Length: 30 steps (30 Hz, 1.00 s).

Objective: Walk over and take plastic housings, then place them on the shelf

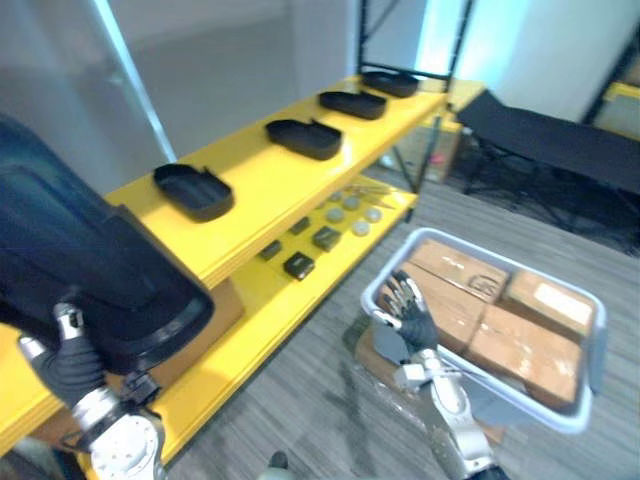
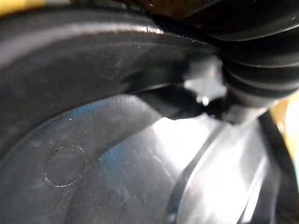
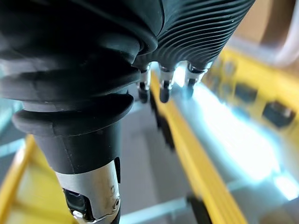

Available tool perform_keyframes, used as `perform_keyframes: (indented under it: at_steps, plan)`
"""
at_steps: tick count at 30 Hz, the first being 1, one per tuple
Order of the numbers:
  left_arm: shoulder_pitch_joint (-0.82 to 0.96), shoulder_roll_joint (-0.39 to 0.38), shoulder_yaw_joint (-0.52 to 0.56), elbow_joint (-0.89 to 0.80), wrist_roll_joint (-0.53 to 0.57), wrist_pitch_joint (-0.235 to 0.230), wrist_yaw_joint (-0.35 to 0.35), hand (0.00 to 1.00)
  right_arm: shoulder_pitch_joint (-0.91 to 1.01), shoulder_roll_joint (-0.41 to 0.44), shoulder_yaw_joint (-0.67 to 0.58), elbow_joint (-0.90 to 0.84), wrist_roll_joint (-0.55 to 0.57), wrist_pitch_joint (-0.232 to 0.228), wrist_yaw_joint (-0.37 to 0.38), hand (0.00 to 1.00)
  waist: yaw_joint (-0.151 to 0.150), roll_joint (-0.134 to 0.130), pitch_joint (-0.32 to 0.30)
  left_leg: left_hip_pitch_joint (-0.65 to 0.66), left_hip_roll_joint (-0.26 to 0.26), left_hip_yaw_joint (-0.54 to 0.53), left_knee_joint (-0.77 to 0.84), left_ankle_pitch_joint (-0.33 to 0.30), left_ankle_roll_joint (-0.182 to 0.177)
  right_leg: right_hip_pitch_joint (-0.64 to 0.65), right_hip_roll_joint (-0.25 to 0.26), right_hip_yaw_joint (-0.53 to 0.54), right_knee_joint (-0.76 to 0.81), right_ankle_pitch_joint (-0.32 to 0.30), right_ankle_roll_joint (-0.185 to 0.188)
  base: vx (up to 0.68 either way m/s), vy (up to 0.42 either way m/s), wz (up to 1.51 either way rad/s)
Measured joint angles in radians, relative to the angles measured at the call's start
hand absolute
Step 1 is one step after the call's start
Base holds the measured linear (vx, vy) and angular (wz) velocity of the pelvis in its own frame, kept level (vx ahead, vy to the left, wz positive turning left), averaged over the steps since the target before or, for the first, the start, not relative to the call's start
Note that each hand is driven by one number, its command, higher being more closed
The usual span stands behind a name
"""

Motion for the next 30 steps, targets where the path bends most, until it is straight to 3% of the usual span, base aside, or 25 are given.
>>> perform_keyframes:
  at_steps: [2,6,11,13,14,16,17,19,24,27,30]
  plan:
    - [0.049,-0.029,0.032,-0.008,0.0,0.0,-0.028,1.0,-0.025,0.002,0.011,0.015,0.0,0.007,-0.013,0.0,0.025,-0.007,-0.004,0.002,-0.009,-0.021,0.0,0.0,0.001,0.019,-0.005,-0.022,0.0,-0.009,0.005,0.02,-0.017,0.46]
    - [0.109,-0.07,0.058,-0.01,-0.012,-0.008,-0.081,1.0,-0.043,0.003,0.067,0.025,-0.02,0.037,-0.036,0.0,0.047,-0.009,-0.004,-0.007,-0.026,-0.048,0.025,-0.013,0.019,0.058,-0.013,-0.072,0.001,-0.029,0.007,0.01,-0.009,0.32]
    - [0.077,-0.053,0.059,-0.067,-0.045,-0.095,-0.243,1.0,-0.041,-0.008,0.037,0.03,-0.06,0.042,-0.071,0.0,0.037,-0.013,0.008,-0.07,-0.047,-0.058,0.058,0.004,0.043,0.104,-0.034,-0.198,0.067,-0.1,0.022,-0.01,0.016,0.89]
    - [0.057,-0.037,0.058,-0.091,-0.067,-0.121,-0.277,1.0,-0.041,-0.001,0.012,0.022,-0.068,0.042,-0.079,0.0,0.034,-0.014,0.026,-0.072,-0.057,-0.103,0.041,0.022,0.046,0.083,-0.038,-0.13,0.146,-0.174,-0.006,0.01,0.022,0.79]
    - [0.034,-0.008,0.056,-0.092,-0.088,-0.13,-0.299,1.0,-0.036,-0.002,-0.004,0.016,-0.068,0.042,-0.077,0.0,0.018,-0.016,0.029,-0.084,-0.068,-0.145,0.027,0.038,0.044,0.05,-0.035,-0.049,0.212,-0.239,-0.034,-0.04,-0.032,0.97]
    - [-0.014,0.045,0.05,-0.092,-0.118,-0.131,-0.336,1.0,-0.026,-0.002,-0.046,-0.006,-0.061,0.041,-0.068,0.0,-0.003,-0.025,0.046,-0.086,-0.087,-0.201,-0.001,0.077,0.032,0.031,-0.034,0.075,0.273,-0.29,-0.061,-0.02,-0.091,1.1]
    - [-0.038,0.071,0.04,-0.092,-0.13,-0.132,-0.362,1.0,-0.01,-0.003,-0.079,-0.022,-0.057,0.04,-0.054,0.0,-0.014,-0.035,0.057,-0.086,-0.099,-0.225,-0.019,0.098,0.028,0.031,-0.037,0.114,0.295,-0.306,-0.047,0.0,-0.092,0.99]
    - [-0.059,0.088,0.024,-0.092,-0.14,-0.133,-0.375,1.0,-0.008,-0.006,-0.104,-0.023,-0.059,0.04,-0.026,0.0,-0.008,-0.048,0.077,-0.085,-0.099,-0.22,-0.015,0.102,0.024,0.032,-0.037,0.119,0.3,-0.321,-0.023,-0.02,-0.099,0.28]
    - [-0.046,0.086,-0.003,-0.065,-0.141,-0.131,-0.372,1.0,0.001,-0.024,-0.136,-0.024,-0.055,0.039,0.06,0.0,-0.025,-0.008,0.12,-0.086,-0.081,-0.207,0.015,0.102,0.023,0.043,-0.015,0.128,0.283,-0.318,-0.015,-0.07,-0.057,-0.07]
    - [-0.038,0.086,-0.021,-0.042,-0.135,-0.136,-0.371,1.0,0.017,-0.026,-0.138,-0.025,-0.043,0.036,0.091,0.0,-0.037,0.006,0.132,-0.09,-0.08,-0.189,0.035,0.088,0.043,0.051,-0.013,0.127,0.277,-0.327,-0.005,-0.09,0.0,-0.01]
    - [-0.042,0.087,-0.013,-0.035,-0.134,-0.15,-0.367,1.0,0.023,-0.01,-0.135,-0.031,-0.038,0.024,0.109,0.0,-0.033,-0.013,0.144,-0.115,-0.092,-0.153,0.085,0.064,0.048,0.051,-0.033,0.124,0.28,-0.332,-0.002,-0.04,0.045,0.0]
